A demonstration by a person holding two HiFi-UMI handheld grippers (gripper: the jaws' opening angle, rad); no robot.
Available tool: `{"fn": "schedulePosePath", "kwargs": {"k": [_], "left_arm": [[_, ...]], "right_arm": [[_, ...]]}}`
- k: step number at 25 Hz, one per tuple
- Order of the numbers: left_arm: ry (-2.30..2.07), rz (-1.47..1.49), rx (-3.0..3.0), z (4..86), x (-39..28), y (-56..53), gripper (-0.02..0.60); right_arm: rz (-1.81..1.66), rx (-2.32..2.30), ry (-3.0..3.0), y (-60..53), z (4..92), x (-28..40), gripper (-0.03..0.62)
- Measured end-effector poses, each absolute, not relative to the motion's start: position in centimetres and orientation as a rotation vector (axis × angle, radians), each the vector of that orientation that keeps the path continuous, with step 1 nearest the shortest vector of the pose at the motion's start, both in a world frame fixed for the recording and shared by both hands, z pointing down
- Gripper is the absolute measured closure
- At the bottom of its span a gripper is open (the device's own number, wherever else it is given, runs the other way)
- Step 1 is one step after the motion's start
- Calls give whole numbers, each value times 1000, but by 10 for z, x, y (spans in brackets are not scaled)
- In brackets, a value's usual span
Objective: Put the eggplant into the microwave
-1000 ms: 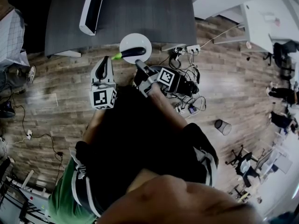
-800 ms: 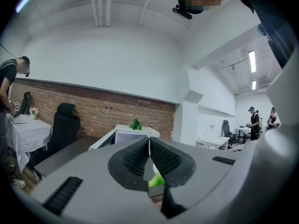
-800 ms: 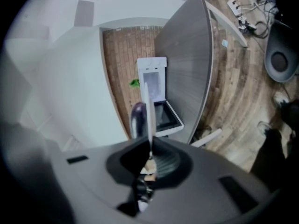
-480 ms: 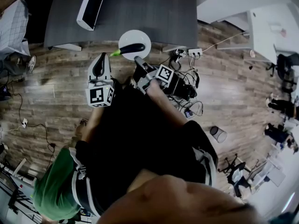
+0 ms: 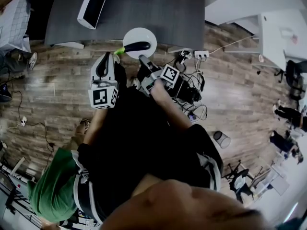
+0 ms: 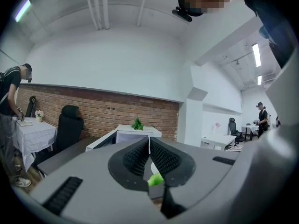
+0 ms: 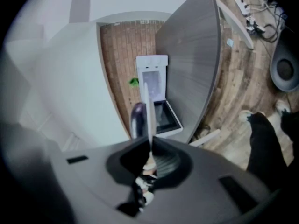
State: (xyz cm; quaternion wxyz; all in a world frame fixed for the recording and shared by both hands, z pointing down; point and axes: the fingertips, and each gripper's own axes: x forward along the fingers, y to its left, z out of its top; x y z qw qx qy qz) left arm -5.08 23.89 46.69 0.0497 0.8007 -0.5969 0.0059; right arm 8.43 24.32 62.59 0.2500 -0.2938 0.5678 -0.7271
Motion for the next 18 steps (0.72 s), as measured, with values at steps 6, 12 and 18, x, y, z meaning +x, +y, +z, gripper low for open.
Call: {"fn": "schedulePosePath", "kwargs": {"k": [6, 12, 18], "left_arm": [[-1800, 6, 2430, 474, -46, 226, 540], [-1801, 4, 2428, 473, -46, 218, 540], [-1791, 7, 2420, 478, -52, 186, 540]], "right_arm": [[-1975, -804, 1535, 227, 625, 84, 554], [-1976, -804, 1540, 221, 623, 83, 554], [-1989, -807, 1524, 193, 627, 76, 554]]}}
